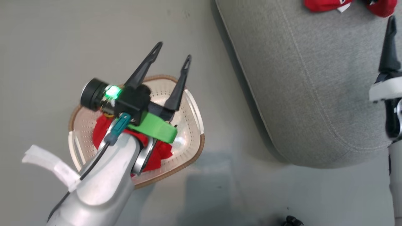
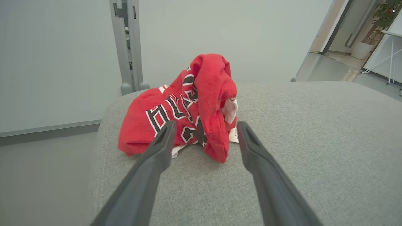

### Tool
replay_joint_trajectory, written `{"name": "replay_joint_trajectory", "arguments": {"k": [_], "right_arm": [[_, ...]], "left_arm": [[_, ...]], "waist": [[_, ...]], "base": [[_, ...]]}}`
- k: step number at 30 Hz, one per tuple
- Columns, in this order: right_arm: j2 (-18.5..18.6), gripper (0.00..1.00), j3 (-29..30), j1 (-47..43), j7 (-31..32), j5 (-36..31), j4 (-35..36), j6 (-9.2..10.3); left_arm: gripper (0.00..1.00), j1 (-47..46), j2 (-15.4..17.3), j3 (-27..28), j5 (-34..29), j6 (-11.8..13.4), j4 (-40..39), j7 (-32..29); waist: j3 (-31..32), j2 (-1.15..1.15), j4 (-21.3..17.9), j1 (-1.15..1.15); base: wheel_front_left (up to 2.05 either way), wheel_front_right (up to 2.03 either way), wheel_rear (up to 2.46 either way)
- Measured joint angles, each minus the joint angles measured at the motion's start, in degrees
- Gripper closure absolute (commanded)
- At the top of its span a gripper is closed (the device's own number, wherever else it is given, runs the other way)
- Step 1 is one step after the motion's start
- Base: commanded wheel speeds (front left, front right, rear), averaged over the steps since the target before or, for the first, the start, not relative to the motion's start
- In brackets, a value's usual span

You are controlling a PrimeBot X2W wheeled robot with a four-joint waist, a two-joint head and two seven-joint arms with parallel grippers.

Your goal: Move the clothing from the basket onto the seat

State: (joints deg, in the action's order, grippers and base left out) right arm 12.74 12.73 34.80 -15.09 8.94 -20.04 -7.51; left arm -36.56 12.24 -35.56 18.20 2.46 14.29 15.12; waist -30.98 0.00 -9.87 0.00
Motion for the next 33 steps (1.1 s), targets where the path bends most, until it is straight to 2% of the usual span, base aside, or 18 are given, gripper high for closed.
{"name": "replay_joint_trajectory", "arguments": {"k": [9, 18, 27, 33], "right_arm": [[-2.14, 0.00, -6.10, -8.58, -0.01, 1.04, 4.74, -0.01], [-3.86, 0.00, -11.74, -12.13, -0.01, 1.52, 6.31, 0.00], [-6.24, 0.00, -15.80, -15.05, -0.01, 1.32, 6.21, 0.00], [-7.49, 0.00, -18.49, -18.02, -0.01, 1.14, 7.26, -0.01]], "left_arm": [[0.00, 10.23, 0.23, 10.10, 0.26, 1.08, -2.36, 0.01], [0.00, 18.80, -1.36, 20.41, -0.48, 0.93, -3.53, 0.01], [0.00, 25.08, -3.75, 28.22, -2.32, -0.97, -2.97, 0.01], [0.00, 28.15, -4.93, 31.18, -4.36, -2.90, -2.99, 0.01]], "waist": [[9.01, 0.00, 1.78, 0.00], [15.41, 0.00, 6.72, 0.00], [20.88, 0.00, 11.68, 0.00], [24.19, 0.00, 13.84, 0.00]], "base": [[0.00, 0.00, 0.00], [0.00, 0.00, 0.00], [0.00, 0.00, 0.00], [0.00, 0.00, 0.00]]}}
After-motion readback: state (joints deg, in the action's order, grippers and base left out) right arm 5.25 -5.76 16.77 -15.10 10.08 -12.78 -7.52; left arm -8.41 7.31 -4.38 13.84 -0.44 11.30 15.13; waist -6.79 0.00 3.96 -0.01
